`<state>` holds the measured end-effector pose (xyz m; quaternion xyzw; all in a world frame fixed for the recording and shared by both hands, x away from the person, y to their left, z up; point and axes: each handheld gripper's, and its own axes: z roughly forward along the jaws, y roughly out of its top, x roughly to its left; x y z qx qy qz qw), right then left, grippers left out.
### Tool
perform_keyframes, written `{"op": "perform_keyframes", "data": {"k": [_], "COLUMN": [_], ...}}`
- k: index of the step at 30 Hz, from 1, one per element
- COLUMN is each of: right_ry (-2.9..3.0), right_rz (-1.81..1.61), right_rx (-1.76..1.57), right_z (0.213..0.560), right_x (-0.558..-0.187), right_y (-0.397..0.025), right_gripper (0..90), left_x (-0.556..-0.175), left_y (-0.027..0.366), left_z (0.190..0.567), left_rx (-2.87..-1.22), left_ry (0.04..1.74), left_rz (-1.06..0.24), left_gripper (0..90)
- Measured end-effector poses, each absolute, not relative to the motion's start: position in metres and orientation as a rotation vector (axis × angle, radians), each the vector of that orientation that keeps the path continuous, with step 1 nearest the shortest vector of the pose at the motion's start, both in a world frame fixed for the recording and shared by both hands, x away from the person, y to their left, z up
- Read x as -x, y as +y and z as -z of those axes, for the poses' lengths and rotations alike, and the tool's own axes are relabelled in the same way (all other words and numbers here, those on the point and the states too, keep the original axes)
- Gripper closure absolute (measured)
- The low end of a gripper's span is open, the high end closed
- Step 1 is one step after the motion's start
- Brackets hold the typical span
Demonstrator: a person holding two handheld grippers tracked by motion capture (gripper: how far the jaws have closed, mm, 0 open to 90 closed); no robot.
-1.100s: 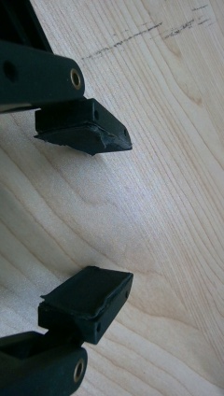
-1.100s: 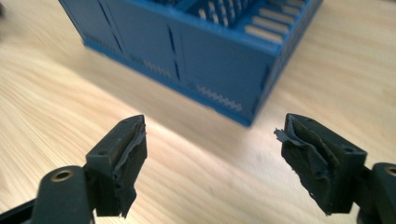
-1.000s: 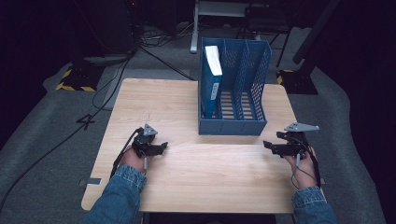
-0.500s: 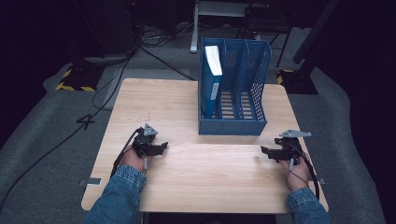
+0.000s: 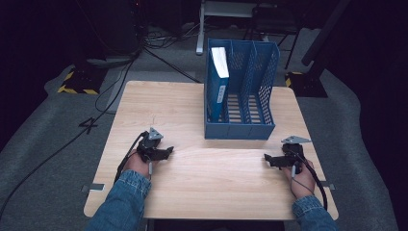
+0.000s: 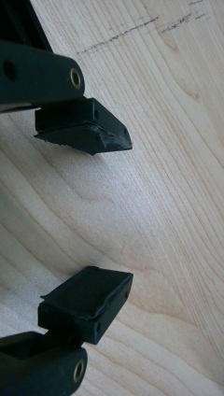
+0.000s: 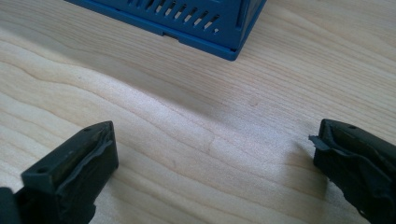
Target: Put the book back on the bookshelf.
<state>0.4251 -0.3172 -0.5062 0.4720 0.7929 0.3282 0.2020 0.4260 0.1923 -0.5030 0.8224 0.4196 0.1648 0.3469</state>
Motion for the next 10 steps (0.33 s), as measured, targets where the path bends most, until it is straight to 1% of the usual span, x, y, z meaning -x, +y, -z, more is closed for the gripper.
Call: {"op": "perform_keyframes", "data": {"k": [4, 7, 10], "right_ry": [2.214, 2.213, 2.213], "right_rz": [-0.916, -0.916, -0.915], "right_rx": [-1.318, -1.318, -1.321], "right_z": [0.5062, 0.5062, 0.5062], "right_x": [-0.4251, -0.4251, -0.4251], "right_y": [-0.3172, -0.3172, -0.3174], "right_gripper": [0.0, 0.0, 0.0], "left_x": [-0.4262, -0.4260, -0.4262], "left_y": [0.1923, 0.1914, 0.1916], "left_z": [0.5030, 0.5034, 0.5033], "left_rx": [-2.136, -2.140, -2.141], "left_ry": [1.087, 1.082, 1.080], "left_rz": [-0.425, -0.428, -0.423], "left_gripper": [30.9, 27.8, 27.2]}}
